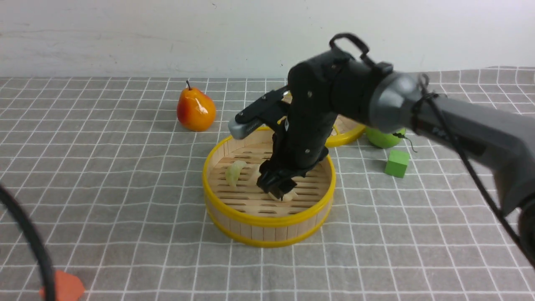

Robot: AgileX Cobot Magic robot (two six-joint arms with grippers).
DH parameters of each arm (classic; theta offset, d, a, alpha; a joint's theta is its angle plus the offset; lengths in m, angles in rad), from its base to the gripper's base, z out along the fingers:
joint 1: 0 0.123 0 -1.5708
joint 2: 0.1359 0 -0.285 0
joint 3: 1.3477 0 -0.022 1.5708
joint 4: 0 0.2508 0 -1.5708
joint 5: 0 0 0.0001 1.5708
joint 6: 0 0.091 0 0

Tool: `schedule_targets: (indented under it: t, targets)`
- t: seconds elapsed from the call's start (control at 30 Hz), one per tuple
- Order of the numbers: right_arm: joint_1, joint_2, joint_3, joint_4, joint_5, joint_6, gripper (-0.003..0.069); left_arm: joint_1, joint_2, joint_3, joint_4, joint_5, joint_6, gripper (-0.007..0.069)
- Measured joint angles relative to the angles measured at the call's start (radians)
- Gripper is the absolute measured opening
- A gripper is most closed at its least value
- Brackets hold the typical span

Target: Put the dumplings into the steamer on the table with the grey tablecloth.

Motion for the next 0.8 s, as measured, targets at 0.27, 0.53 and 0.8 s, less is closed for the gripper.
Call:
schedule_targets:
  t: [0.27, 0.53, 0.8]
  targets:
    - [-0.001, -0.27, -0.008, 0.18, 0.172, -0.04, 0.026, 0.0, -0.34, 0.29, 0.0, -0.261, -0.043, -0.0013]
    - [-0.001, -0.524, 0.126, 0.334, 0.145, -0.138, -0.0006, 0.0, -0.451, 0.478, 0.0, -0.47, -0.123, -0.0011]
    - [-0.001, -0.907, 0.537, 0.345, -0.101, -0.145, -0.002, 0.0, -0.451, 0.517, 0.0, -0.442, -0.127, -0.0005]
